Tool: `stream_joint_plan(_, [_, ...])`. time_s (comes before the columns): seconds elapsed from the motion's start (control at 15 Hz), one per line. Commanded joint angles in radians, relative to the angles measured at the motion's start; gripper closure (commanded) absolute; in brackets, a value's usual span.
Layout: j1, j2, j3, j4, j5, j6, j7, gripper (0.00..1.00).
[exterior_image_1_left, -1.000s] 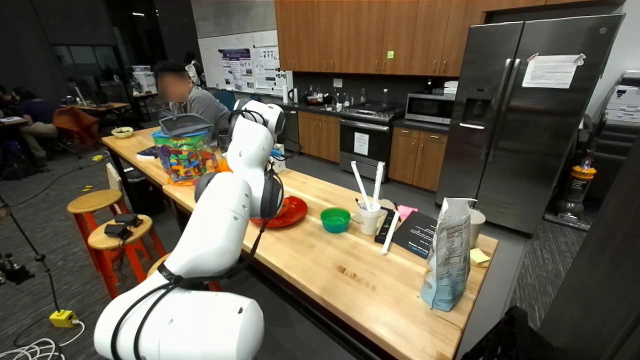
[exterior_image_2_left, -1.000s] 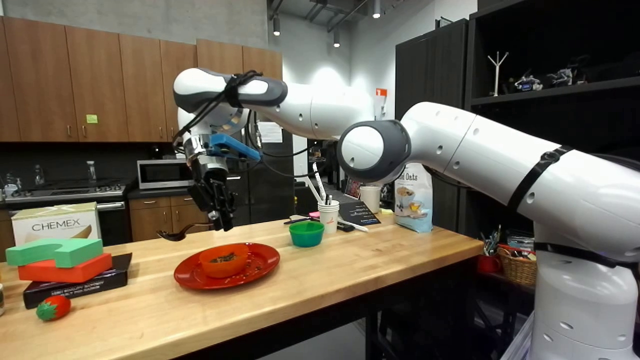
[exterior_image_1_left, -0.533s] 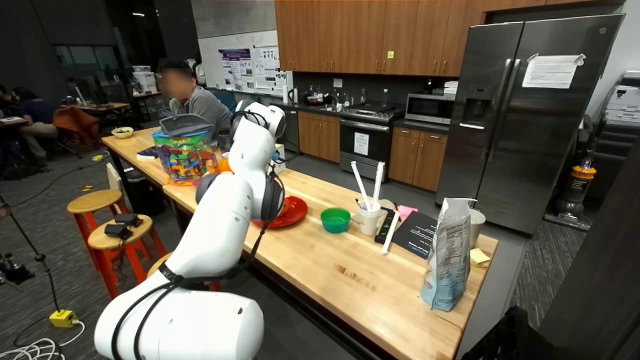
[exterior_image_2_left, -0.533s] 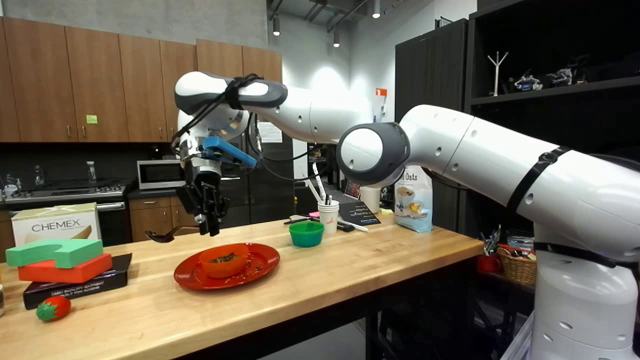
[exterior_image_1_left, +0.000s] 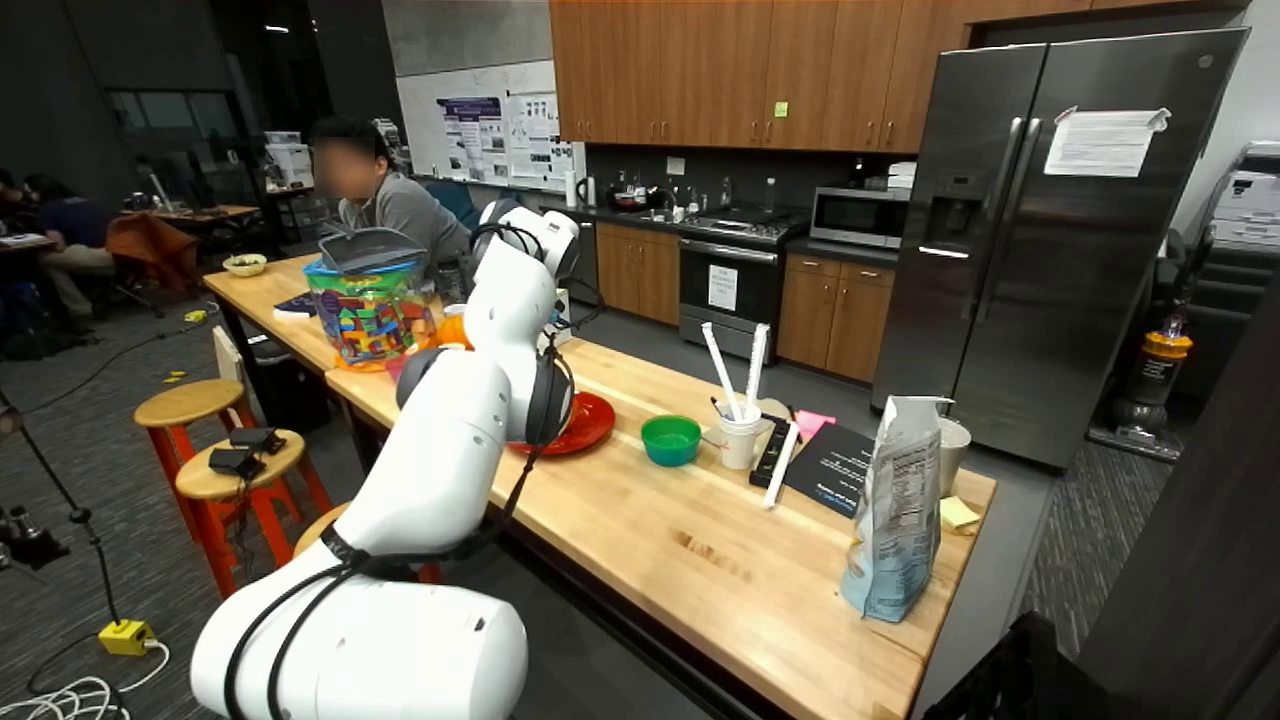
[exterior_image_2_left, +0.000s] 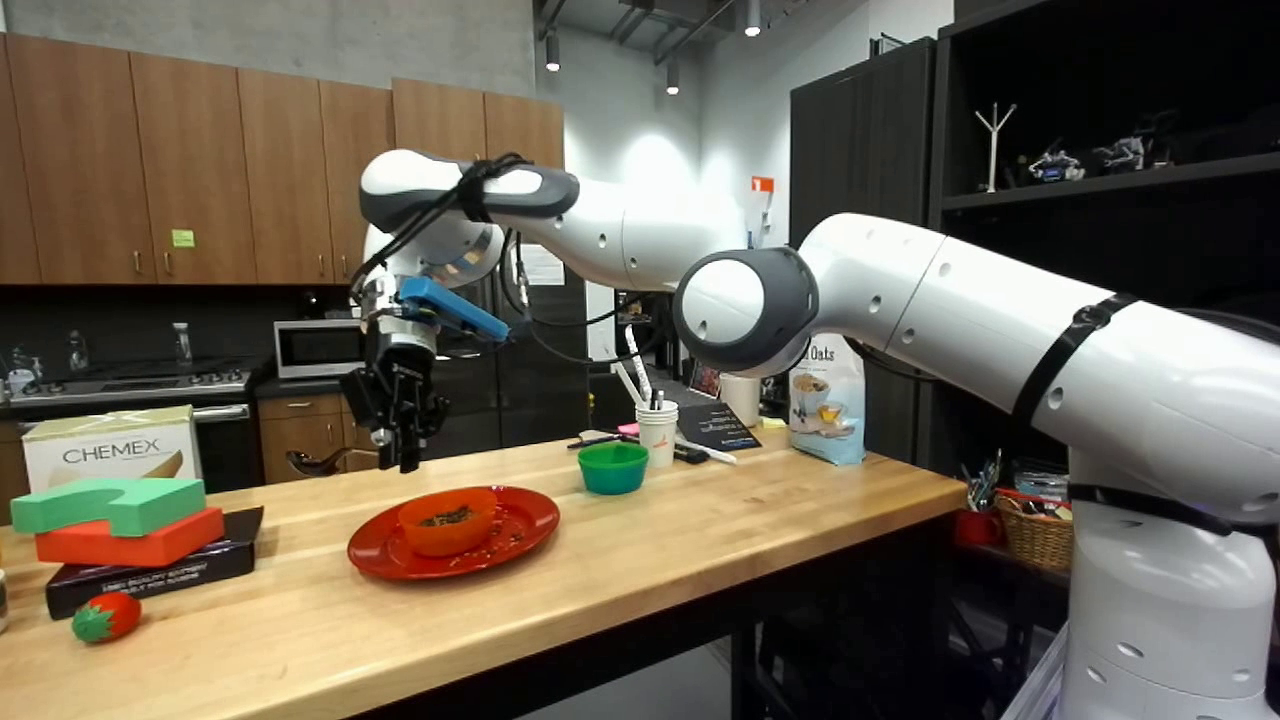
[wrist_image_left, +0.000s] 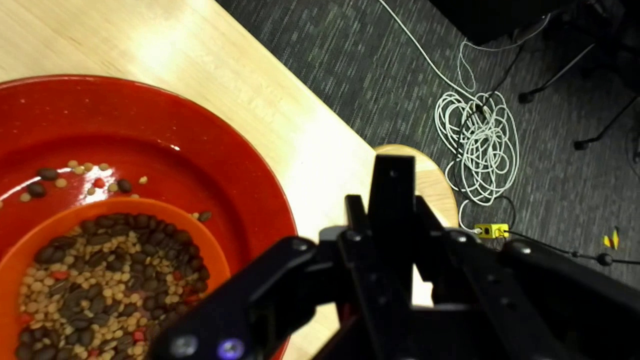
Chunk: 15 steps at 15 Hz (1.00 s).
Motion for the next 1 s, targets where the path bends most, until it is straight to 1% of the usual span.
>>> stream_joint_plan(0.0, [-0.015, 0.015, 0.028, 0.016, 0.04, 0.079, 0.045, 0.94])
stream_joint_plan(0.2, [-0.014, 0.022, 0.037, 0.008, 0.051, 0.133, 0.053, 0.94])
stream_joint_plan(0.33, [-0.015, 0.019, 0.041, -0.006, 0.05, 0.107, 0.065, 0.94])
stream_joint_plan(0.47, [-0.015, 0.022, 0.043, 0.0, 0.047, 0.006, 0.092, 0.94])
stream_joint_plan(0.73, [-0.009, 0.006, 0.046, -0.016, 0.059, -0.261, 0.174, 0.94])
stream_joint_plan(0.93, [0.001, -0.002, 0.053, -0.027, 0.093, -0.444, 0.259, 0.94])
